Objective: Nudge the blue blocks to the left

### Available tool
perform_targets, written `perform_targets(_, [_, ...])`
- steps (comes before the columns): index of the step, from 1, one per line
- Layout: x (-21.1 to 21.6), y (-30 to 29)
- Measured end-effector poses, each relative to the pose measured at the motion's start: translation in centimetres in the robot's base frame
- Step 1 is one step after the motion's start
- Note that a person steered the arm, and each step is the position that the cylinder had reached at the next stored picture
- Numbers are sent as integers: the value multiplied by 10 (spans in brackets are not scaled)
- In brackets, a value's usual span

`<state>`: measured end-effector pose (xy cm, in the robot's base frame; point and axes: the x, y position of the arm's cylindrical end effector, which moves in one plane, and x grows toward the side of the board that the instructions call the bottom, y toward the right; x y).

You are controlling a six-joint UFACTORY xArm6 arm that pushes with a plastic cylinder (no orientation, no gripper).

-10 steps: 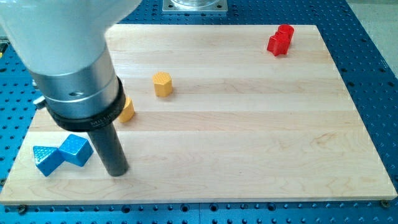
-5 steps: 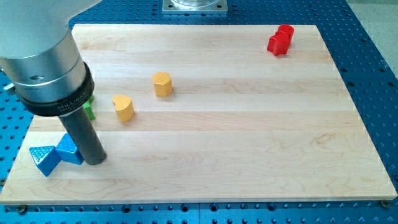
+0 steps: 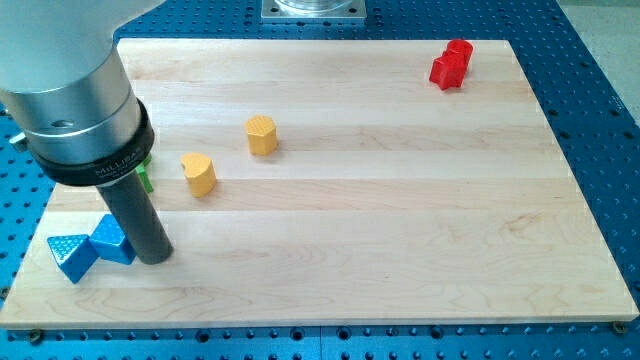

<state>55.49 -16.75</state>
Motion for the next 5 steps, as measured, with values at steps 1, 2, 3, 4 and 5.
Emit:
perform_targets(1, [0,-1])
perform_targets(2, [0,-24])
perform_targets(3, [-1,-24])
perform_targets(4, [-29,-4])
perform_targets(5, [-67,10])
